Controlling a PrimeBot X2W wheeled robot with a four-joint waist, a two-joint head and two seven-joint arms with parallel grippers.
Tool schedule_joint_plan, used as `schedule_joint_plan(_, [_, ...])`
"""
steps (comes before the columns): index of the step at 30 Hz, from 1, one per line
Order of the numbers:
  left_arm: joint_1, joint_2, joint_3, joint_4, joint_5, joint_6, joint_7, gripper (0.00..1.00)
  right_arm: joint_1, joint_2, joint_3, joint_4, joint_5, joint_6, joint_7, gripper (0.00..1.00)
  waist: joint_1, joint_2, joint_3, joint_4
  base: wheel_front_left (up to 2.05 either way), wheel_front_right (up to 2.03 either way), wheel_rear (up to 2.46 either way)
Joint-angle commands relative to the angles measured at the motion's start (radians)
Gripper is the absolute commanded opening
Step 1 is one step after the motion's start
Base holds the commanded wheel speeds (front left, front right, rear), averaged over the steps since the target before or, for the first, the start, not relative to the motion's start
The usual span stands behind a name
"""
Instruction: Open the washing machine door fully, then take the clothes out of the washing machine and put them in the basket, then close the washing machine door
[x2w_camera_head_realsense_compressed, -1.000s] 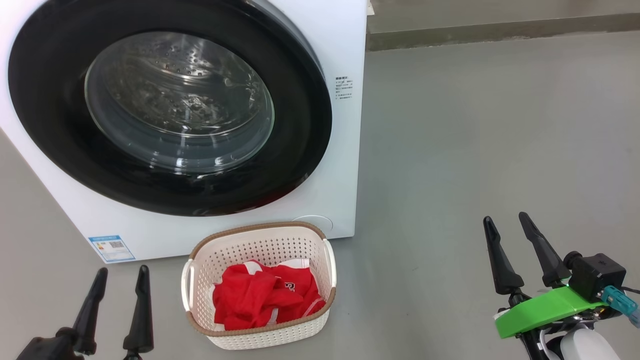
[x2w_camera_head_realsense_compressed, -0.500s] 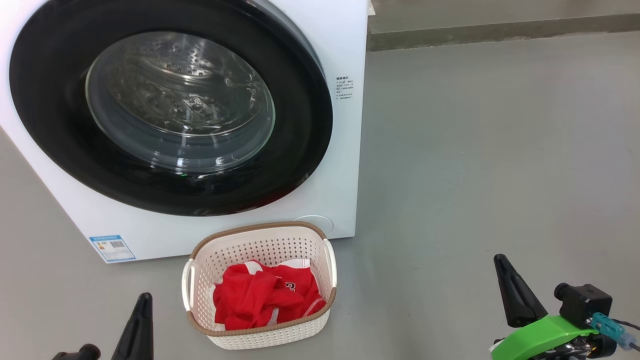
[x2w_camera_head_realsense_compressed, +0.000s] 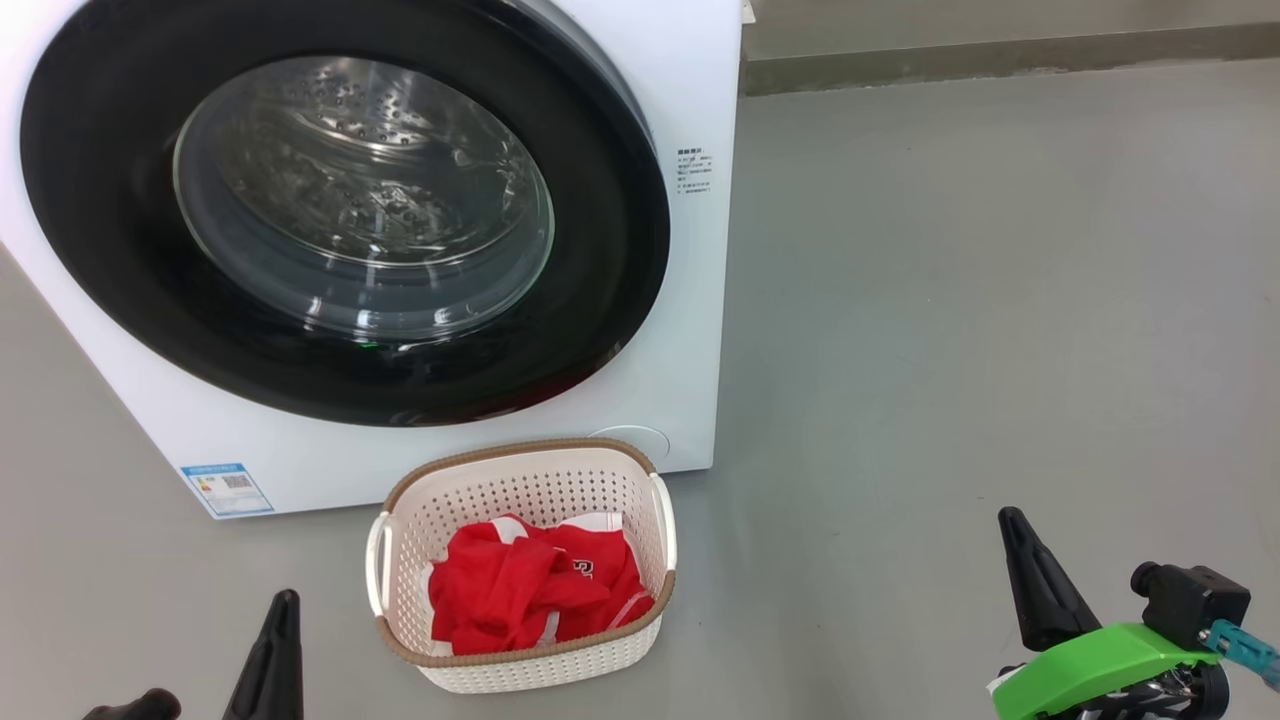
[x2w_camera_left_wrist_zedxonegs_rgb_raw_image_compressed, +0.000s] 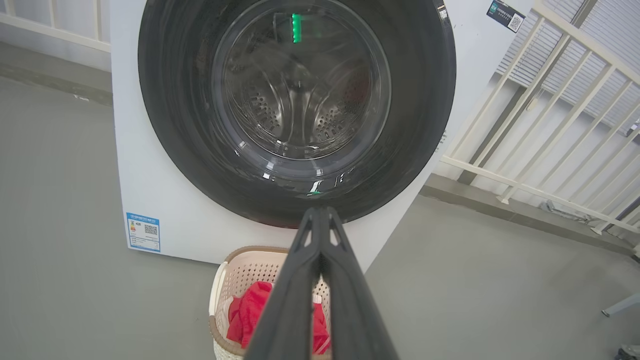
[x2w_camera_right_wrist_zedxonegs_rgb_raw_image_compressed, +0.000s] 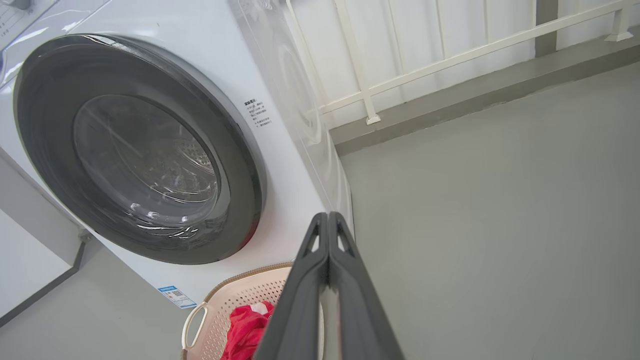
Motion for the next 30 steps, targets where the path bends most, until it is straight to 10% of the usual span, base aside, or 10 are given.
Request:
schedule_joint_plan(1, [-0.036,0.008,0.013,-0.021,-0.021,-0.001,0.004,0.0,-0.04,-0.009,-0.01,-0.031,0.02,0.0,0.006,0.0,-0.0001,0.0,0.0,0.0,0.0,0.0,0.0])
schedule_joint_plan(30, [-0.068,-0.001,0.022,-0.002,-0.324,-0.003,0.087,0.0,-0.049,-0.003,-0.041,-0.053,0.306,0.0,0.091,0.0,-0.0001,0.0,0.012,0.012,0.0,0.0,0.0])
